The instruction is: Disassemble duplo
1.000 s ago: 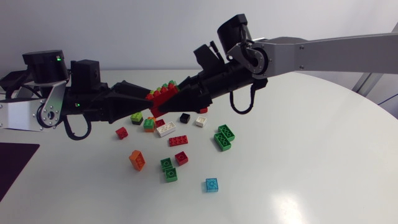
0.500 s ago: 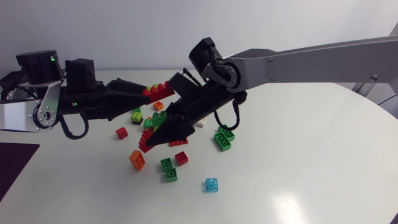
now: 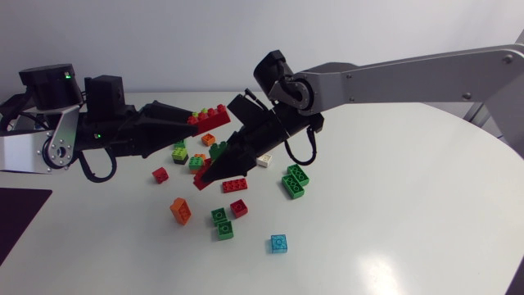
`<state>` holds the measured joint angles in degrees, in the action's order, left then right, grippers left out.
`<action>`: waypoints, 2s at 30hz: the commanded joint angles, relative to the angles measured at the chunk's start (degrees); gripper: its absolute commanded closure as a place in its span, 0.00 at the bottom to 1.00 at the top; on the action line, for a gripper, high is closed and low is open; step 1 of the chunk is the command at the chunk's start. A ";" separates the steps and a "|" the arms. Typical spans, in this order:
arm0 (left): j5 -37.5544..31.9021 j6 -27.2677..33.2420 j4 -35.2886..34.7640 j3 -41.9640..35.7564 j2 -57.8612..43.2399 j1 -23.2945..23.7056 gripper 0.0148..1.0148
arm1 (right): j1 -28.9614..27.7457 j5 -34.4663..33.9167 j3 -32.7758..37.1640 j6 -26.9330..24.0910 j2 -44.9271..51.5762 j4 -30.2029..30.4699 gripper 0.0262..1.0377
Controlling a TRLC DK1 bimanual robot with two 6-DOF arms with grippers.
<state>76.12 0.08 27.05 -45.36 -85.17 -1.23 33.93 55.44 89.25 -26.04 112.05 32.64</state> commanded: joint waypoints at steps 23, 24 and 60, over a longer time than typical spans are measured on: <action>-1.23 -0.34 2.92 0.01 2.46 0.27 0.73 | -10.03 -36.72 5.49 28.86 15.39 -18.67 0.49; -1.41 -0.34 3.01 0.01 2.28 0.27 0.73 | -10.55 -36.72 5.93 29.29 16.01 -18.67 0.49; -3.69 0.54 4.77 1.24 2.20 -0.44 0.73 | -9.76 -42.61 10.24 20.59 21.19 -18.14 0.05</action>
<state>72.77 0.19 30.92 -45.32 -83.61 -1.30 23.68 13.06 98.76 -4.32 131.87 13.43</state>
